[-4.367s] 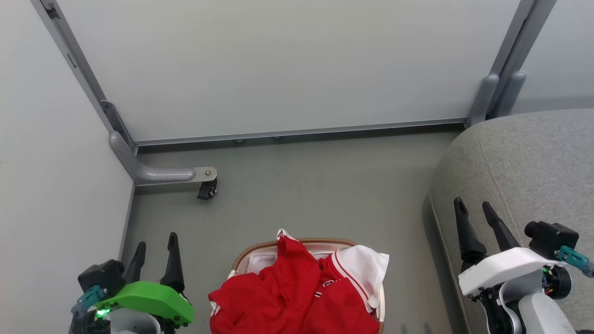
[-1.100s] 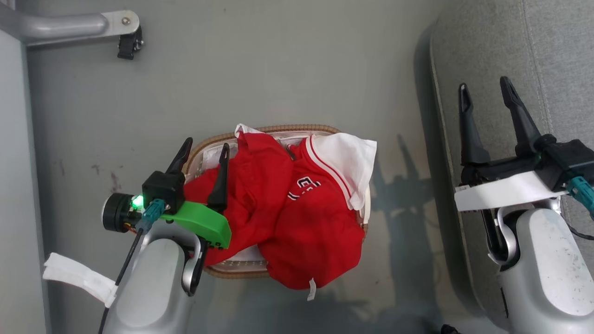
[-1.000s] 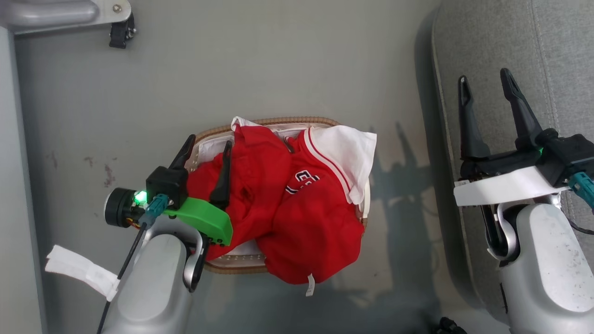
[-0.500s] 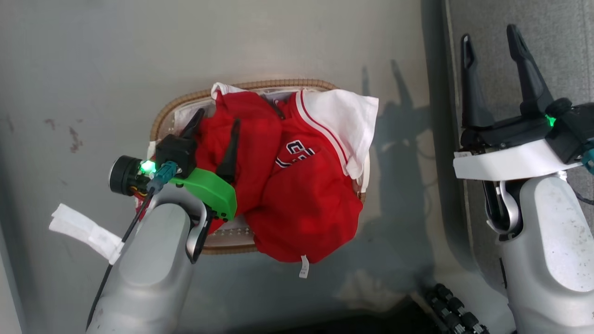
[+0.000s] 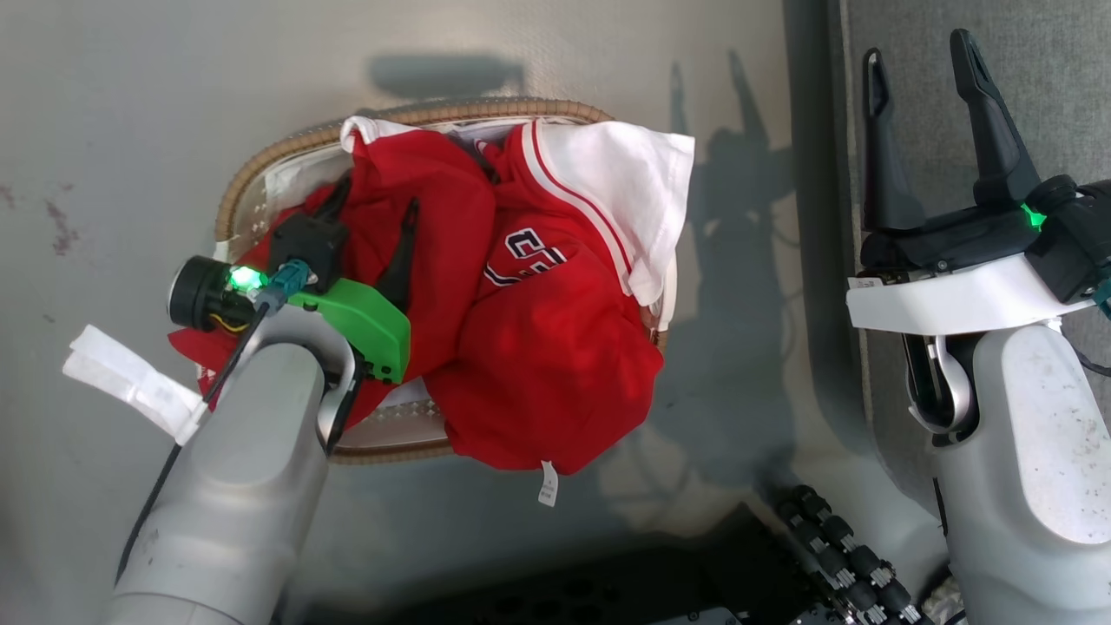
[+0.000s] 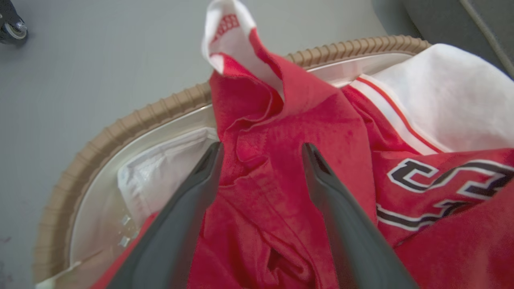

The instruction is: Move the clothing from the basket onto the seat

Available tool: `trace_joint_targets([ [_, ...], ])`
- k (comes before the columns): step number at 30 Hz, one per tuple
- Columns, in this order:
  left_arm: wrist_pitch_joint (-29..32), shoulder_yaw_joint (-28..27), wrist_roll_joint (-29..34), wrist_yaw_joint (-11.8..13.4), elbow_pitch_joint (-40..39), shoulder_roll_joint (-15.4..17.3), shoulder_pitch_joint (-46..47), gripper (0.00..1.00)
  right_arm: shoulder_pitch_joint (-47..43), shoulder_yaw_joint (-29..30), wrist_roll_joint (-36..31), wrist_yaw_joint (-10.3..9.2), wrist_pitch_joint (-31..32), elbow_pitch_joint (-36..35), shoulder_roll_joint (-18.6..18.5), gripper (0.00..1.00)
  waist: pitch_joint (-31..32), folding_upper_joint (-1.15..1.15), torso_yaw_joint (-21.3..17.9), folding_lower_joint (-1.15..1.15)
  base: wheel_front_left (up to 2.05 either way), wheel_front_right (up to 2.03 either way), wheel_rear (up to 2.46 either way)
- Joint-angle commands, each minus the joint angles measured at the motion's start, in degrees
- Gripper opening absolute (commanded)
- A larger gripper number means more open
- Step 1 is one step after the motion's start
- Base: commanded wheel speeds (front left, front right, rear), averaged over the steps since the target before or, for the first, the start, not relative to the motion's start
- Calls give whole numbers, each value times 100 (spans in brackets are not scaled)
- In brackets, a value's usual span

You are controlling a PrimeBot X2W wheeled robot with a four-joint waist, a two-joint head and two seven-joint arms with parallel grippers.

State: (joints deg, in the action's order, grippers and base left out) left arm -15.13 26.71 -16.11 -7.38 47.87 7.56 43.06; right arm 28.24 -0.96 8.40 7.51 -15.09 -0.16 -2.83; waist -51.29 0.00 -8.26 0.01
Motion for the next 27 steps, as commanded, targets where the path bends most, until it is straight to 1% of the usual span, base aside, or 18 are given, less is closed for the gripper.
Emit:
trace_joint_targets([
  [1,-4,49,-8,-17,70,65,161,100,-24,-12,34,-4,-12,-32,-17,100,-139,0,-96,-1,0,0,0],
  [7,-2,319,-27,-18,611,103,497,100,-62,-118,113,-4,-12,-19,-18,100,-260,0,-179,-1,0,0,0],
  [12,2,536,-164,-22,1116,116,622,100,-86,-215,162,-4,-12,-21,-18,100,-313,0,-226,-1,0,0,0],
  [17,3,896,-289,-21,1578,24,744,100,-73,-243,193,-4,-12,5,-17,100,-344,0,-242,-1,0,0,0],
  [25,-3,1424,-647,-17,1774,-77,974,100,-29,-268,205,-4,-12,36,-17,100,-281,0,-227,-1,0,0,0],
  [27,-3,1578,-731,-17,1741,-75,973,0,-12,-274,220,-4,-12,42,-17,100,-247,0,-230,-1,0,0,0],
])
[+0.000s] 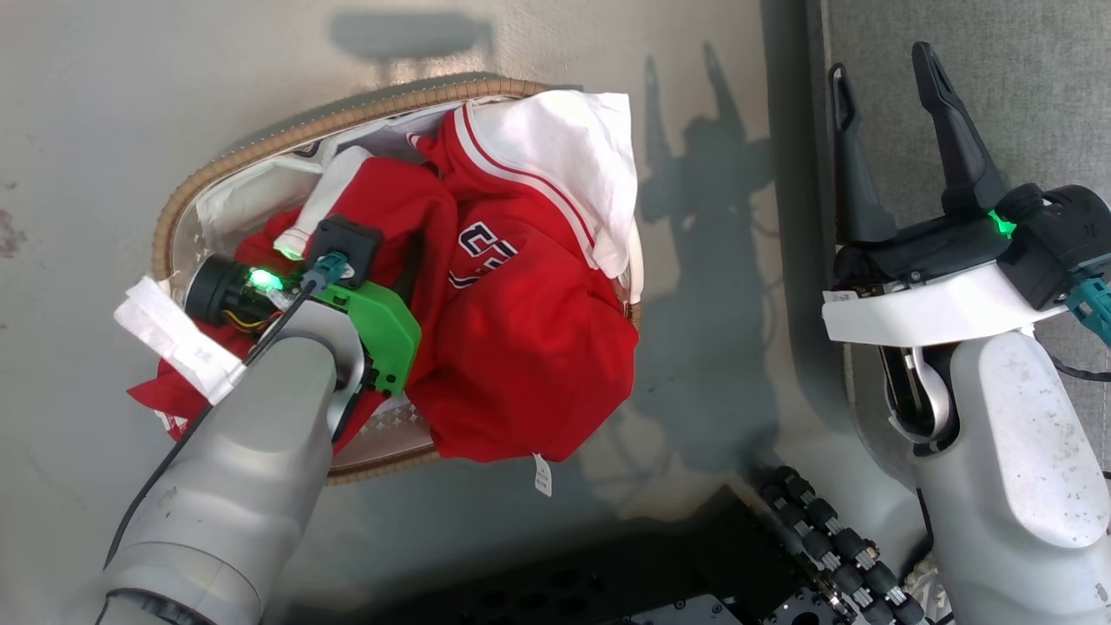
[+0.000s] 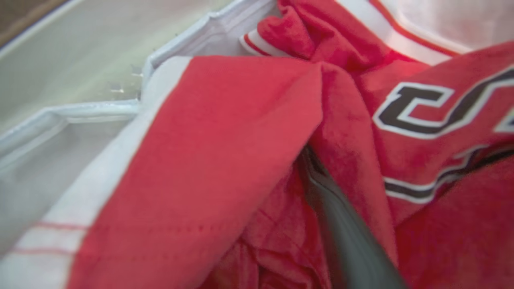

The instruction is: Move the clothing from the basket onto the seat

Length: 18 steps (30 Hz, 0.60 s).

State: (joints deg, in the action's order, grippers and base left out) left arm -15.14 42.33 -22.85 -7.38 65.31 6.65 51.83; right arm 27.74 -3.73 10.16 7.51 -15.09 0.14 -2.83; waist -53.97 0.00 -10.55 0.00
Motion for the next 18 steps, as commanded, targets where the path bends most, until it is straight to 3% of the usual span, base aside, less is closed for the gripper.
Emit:
trace_joint_targets([
  [1,-2,83,-107,-17,-2,25,88,0,42,4,47,-4,-12,22,-18,100,45,0,-2,0,0,0,0],
  [8,-2,273,-470,-17,-230,87,-105,0,4,19,80,-4,-12,97,-18,100,349,0,-24,0,0,0,0],
  [18,-2,-36,-528,-17,-853,68,-838,0,-229,61,61,-4,-12,341,-18,100,1427,0,54,0,0,0,0],
])
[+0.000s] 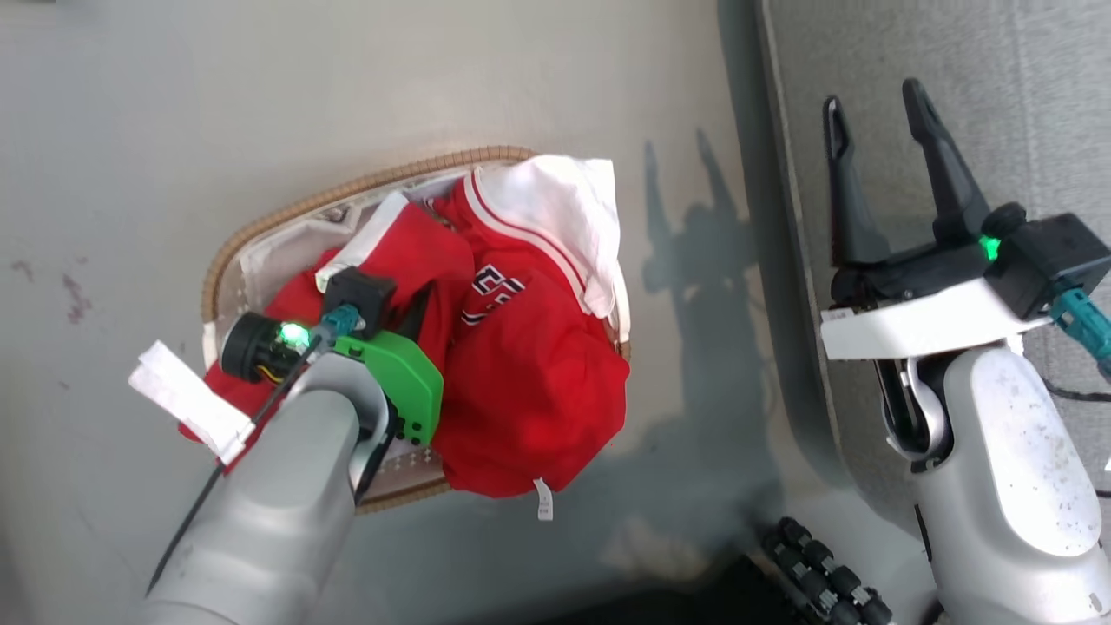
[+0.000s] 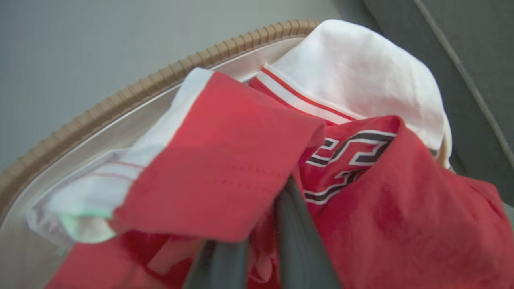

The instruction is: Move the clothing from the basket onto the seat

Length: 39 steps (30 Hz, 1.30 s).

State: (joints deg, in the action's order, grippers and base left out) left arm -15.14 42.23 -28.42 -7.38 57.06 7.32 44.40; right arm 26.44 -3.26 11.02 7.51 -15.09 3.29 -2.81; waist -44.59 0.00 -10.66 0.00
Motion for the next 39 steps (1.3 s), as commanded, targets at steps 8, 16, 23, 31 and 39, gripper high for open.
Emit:
trace_joint_targets([
  [8,-3,-523,325,-17,-780,-63,-869,0,-499,135,-79,-4,-12,287,-22,100,1617,0,312,0,0,0,0],
  [16,-3,-1170,639,-17,-1632,-153,-1675,0,-1017,215,-115,-4,-12,495,-22,100,2600,0,528,0,0,0,0],
  [23,-2,-1433,793,-17,-2388,-242,-2106,0,-1482,290,-138,-4,-12,610,-22,100,3253,0,699,0,0,0,0],
  [31,-2,-1628,869,-17,-3116,-310,-2291,0,-1854,204,-143,-4,-12,734,-22,100,3806,0,785,0,0,0,0],
  [39,-2,-1736,821,-17,-3845,-374,-2158,0,-2242,175,-69,-4,-12,839,-22,100,4281,0,810,0,0,0,0],
])
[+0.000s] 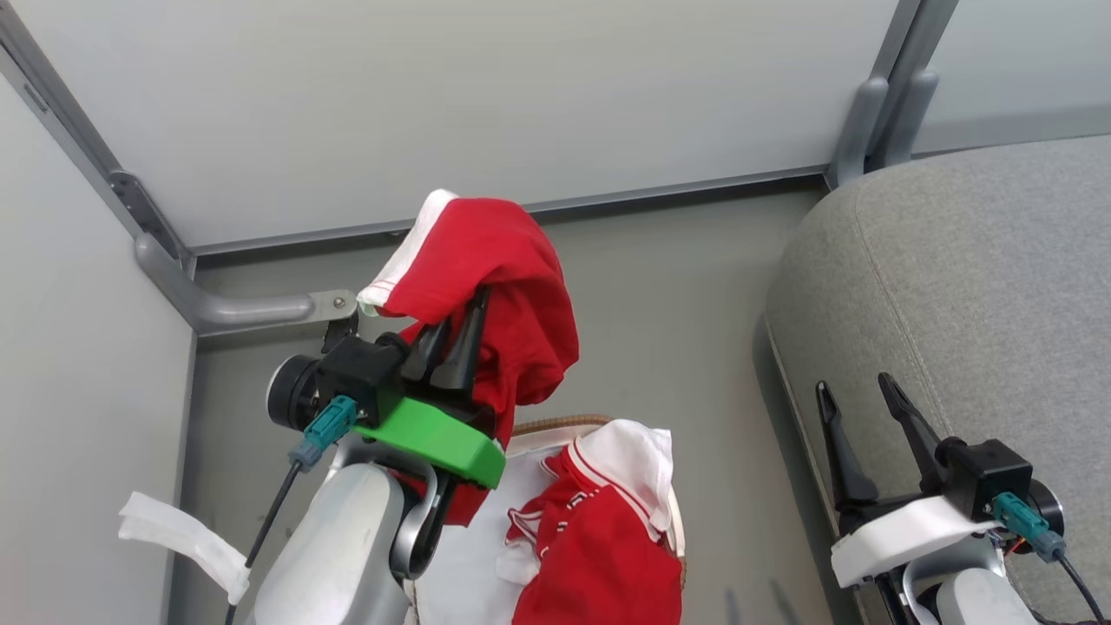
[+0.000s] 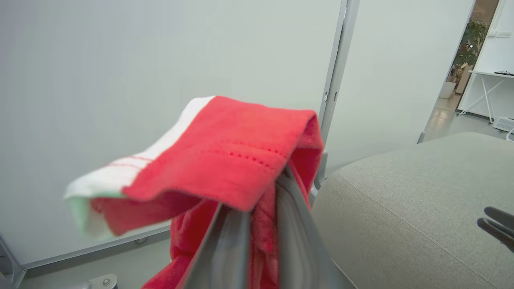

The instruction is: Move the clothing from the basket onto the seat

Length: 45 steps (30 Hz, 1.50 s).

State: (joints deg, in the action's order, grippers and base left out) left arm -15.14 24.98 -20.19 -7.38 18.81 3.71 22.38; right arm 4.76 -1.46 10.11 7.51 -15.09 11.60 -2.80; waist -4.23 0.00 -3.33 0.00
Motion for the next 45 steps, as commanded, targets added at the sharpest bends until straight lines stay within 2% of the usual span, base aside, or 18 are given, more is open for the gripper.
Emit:
trace_joint_targets([
  [1,-2,-24,1,-17,-121,-18,98,0,-118,-20,24,-4,-12,7,-22,100,272,0,81,0,0,0,0],
  [6,-2,-63,-45,-17,-379,-35,189,0,-254,-109,-14,-4,-12,53,-22,100,363,0,97,0,0,0,0],
  [10,-2,-27,-69,-17,-469,-53,227,0,-323,-414,-140,-4,-12,75,-22,100,411,0,112,0,0,0,0],
  [18,-2,170,-133,-17,-524,-70,157,0,-71,-1764,-413,-4,-12,111,-24,100,456,0,233,0,0,0,0],
  [29,-2,373,-264,-17,-498,-74,203,0,875,-2935,365,-4,-12,340,-22,100,379,0,453,0,0,0,0],
  [35,-2,516,-318,-17,-514,-74,218,0,1195,-3226,509,-4,-12,554,-24,100,364,0,569,0,0,0,0],
  [45,-2,877,-464,-17,-583,-74,285,0,1618,-3468,521,-4,-12,1456,-24,100,318,0,768,0,0,0,0],
])
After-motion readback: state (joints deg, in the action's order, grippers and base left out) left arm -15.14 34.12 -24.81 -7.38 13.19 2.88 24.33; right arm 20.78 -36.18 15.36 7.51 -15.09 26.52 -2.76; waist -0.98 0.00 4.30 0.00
